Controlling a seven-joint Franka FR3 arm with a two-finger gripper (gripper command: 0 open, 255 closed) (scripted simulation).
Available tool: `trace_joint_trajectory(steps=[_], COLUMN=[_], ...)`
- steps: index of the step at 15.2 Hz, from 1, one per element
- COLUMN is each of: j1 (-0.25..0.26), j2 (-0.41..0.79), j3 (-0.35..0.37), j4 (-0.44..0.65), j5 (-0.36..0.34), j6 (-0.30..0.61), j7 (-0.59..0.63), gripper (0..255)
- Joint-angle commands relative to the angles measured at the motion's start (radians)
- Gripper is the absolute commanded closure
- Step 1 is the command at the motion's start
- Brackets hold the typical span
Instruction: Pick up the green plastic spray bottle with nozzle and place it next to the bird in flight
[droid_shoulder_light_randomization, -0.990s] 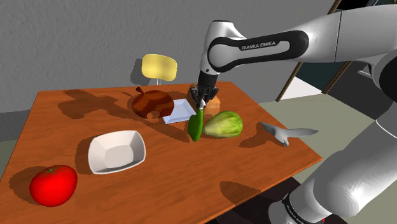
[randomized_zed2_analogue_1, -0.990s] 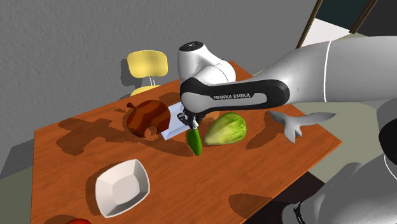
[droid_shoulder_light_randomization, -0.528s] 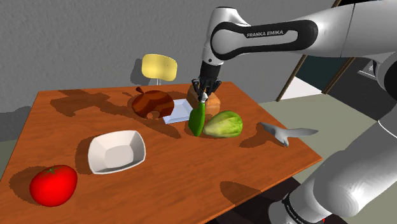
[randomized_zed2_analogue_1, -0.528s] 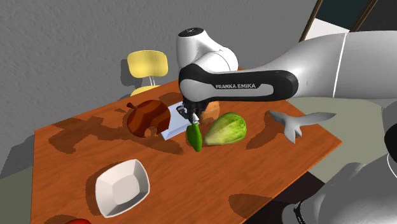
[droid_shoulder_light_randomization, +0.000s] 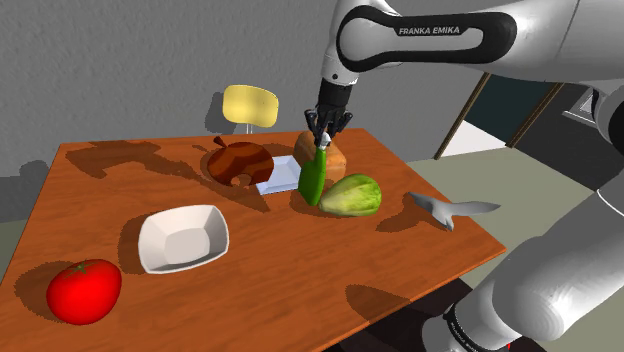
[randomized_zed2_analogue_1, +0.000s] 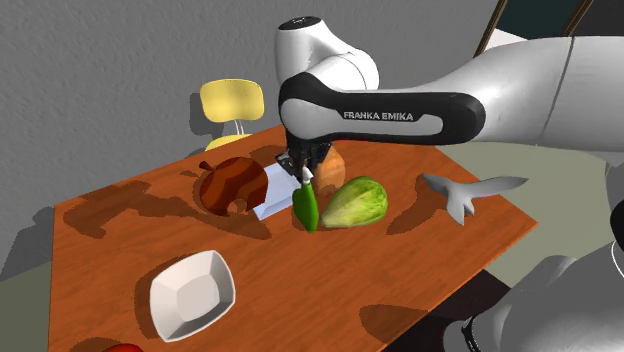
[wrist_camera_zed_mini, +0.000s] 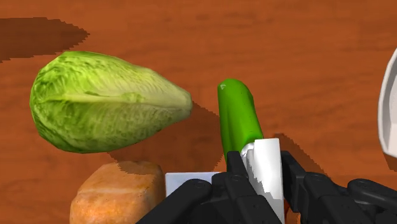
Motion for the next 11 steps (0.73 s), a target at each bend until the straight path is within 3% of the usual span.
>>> trace_joint_trajectory(steps=[1, 11], j1=[0.001, 0.0], j2=[-0.003, 0.004], j3=[0.001, 0.001], j4=[0.026, 0.17], j5=[0.001, -0.001], j6=[-0.03, -0.166], j7=[0.002, 0.005], gripper=[255, 255])
